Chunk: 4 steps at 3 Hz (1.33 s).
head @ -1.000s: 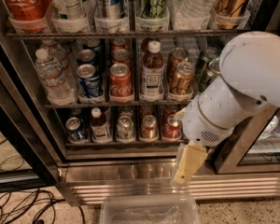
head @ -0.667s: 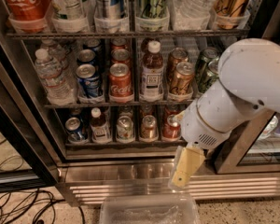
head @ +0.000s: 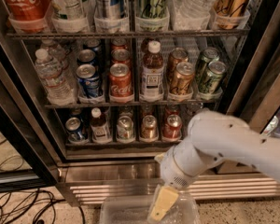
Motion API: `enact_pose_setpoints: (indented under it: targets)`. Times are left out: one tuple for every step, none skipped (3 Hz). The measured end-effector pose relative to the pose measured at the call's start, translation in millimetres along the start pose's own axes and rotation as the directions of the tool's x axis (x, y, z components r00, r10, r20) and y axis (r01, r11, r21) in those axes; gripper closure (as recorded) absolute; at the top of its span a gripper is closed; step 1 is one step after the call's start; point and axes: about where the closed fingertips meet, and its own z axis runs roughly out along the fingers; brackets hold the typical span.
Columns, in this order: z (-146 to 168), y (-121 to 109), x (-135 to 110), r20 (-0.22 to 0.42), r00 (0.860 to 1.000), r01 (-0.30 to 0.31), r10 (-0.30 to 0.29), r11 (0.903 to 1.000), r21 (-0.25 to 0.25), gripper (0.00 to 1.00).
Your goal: Pick pepsi can from bottom shelf of fridge
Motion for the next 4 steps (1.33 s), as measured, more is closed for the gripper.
enact_pose_setpoints:
  targets:
    - [72.8,0.5,5.0,0.054,0.998,-0.006,0.008,0.9995,-0.032,0.00]
    - [79.6,-15.7,-0.5,0.094,0.995,-0.021,0.019,0.9996,0.018,0.00]
    - [79.0,-15.6,-0.8,0.093,0.995,-0.020,0.018,0.9996,0.019,0.00]
    - [94.1,-14.9,-7.7,0.128,0.992,-0.012,0.004,0.9983,0.057,0.00]
